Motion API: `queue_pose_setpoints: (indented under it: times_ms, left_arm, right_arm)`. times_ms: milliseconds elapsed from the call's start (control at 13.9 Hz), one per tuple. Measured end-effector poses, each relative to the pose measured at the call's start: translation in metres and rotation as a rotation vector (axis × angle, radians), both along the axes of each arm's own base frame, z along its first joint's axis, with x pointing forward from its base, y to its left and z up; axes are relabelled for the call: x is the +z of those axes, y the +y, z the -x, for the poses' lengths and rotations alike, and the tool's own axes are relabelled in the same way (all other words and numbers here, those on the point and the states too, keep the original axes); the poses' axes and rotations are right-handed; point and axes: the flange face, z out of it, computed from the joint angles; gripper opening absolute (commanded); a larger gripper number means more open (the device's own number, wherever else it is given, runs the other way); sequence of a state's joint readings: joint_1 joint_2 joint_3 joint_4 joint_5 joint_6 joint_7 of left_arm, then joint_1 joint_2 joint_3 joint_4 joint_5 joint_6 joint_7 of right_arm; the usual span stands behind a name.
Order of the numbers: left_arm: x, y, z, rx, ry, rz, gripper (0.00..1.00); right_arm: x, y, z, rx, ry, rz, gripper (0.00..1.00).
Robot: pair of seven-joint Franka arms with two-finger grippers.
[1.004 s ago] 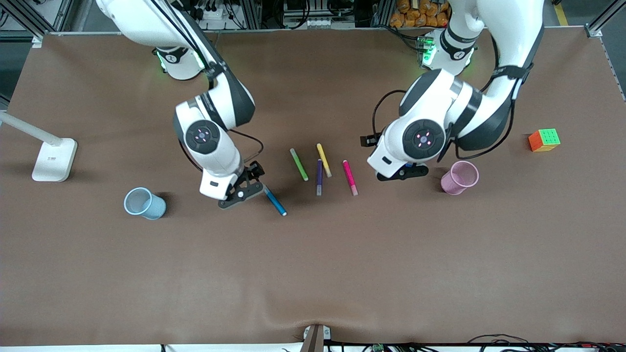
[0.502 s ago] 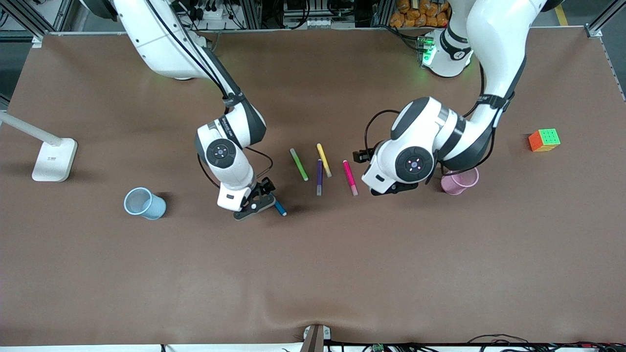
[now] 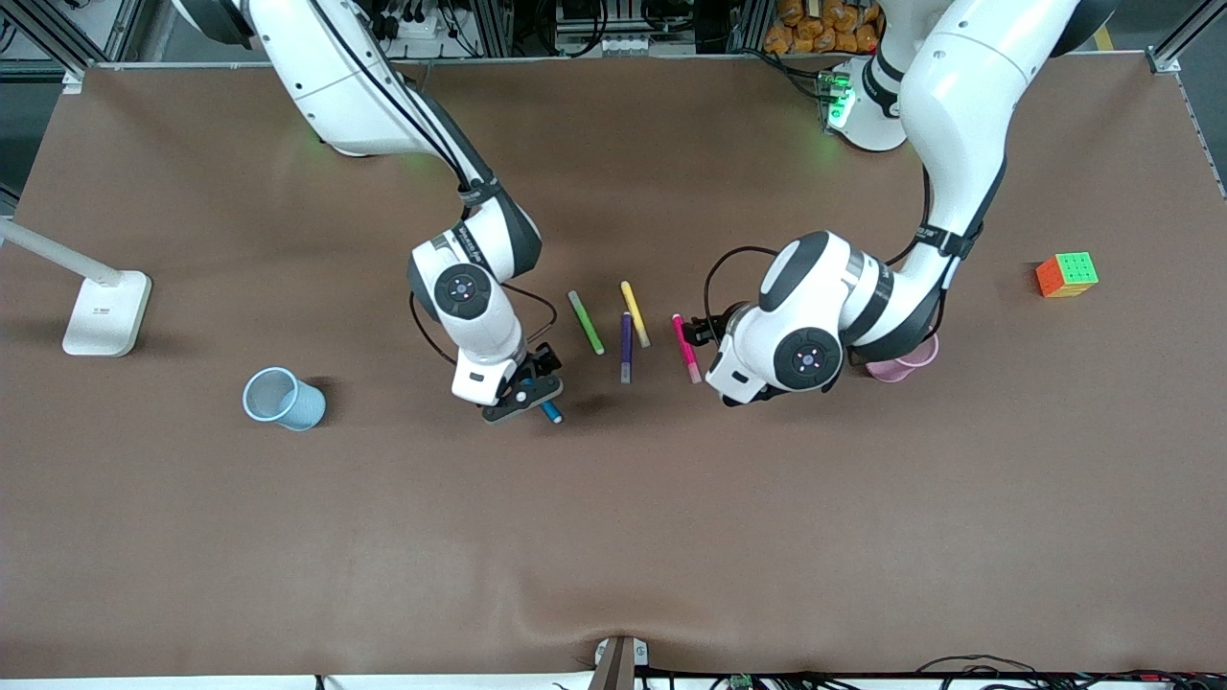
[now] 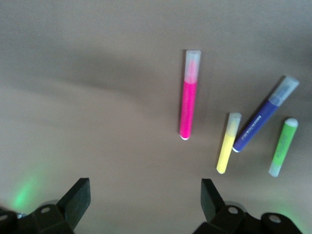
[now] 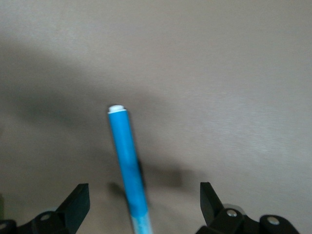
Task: Place pink and blue markers in matching cups
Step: 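Grasp the pink marker with the left gripper while the right gripper grasps the blue marker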
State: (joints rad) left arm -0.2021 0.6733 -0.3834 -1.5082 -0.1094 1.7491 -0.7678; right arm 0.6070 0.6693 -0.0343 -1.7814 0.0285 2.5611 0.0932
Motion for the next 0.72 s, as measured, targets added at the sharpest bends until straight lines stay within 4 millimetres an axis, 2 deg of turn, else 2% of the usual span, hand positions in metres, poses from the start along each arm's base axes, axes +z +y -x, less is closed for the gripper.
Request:
queue_pose_setpoints:
  times_ms: [143, 430, 717]
  left_arm:
    - [-0.009, 0.003, -0.002, 0.007, 0.010, -0.003, 1.00]
    - [-0.023, 0.003, -0.006, 0.024, 0.002, 0.006, 1.00]
    - [-0.046, -0.004, -0.009, 0.091, -0.017, 0.005, 0.98]
  right_arm:
    - [-0.010, 0.002, 0.002, -0.001, -0.001, 0.000, 0.93]
    - [-0.012, -0.001, 0.000, -0.005, -0.002, 0.004, 0.56]
    - [-0.012, -0.001, -0.001, -0.006, -0.006, 0.002, 0.30]
